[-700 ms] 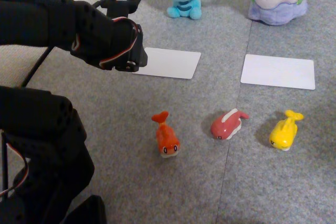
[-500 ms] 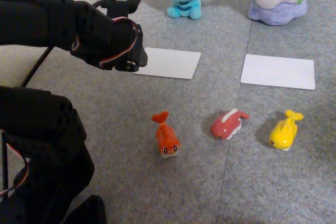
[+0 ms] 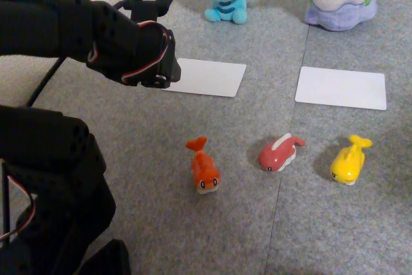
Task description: Wooper wants to eat egg sudhi, and Goomy wants to eat shrimp sushi
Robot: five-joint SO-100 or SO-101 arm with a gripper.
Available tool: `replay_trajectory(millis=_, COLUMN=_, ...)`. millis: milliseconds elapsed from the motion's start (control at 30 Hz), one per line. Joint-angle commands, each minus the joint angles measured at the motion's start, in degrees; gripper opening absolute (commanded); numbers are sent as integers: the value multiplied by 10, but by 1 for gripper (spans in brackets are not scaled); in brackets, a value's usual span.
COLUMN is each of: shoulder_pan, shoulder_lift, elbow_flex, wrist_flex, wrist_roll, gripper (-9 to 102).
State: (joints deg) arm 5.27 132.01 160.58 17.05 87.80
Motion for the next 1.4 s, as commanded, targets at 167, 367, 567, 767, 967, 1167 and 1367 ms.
replay_trajectory(millis=167, shoulder_pan=4, shoulder_lift=4, elbow_flex=-2, wrist_flex=-4, wrist_roll=-3, gripper=5)
replay_trajectory(millis=367, shoulder_pan=4, shoulder_lift=4, elbow_flex=-2, wrist_flex=-4, wrist_roll=-3, gripper=5)
replay_trajectory(millis=567, shoulder_pan=4, shoulder_lift=4, elbow_flex=-2, wrist_flex=-4, wrist_roll=-3, gripper=5)
replay_trajectory(millis=767, shoulder_pan=-2, shoulder_lift=4, elbow_flex=-2, wrist_flex=-4, wrist_roll=-3, gripper=5)
replay_trajectory(millis=967, shoulder_pan=-33, shoulder_lift=4, elbow_flex=-2, wrist_flex=-4, wrist_roll=-3, gripper=5)
replay_trajectory(millis=1167, shoulder_pan=-34, shoulder_lift=4, elbow_flex=-2, wrist_flex=4, wrist_roll=4, gripper=6)
replay_trajectory(millis=1367, shoulder_pan=-25, shoulder_lift=15, elbow_flex=-11, wrist_flex=33, wrist_roll=-17, gripper=6)
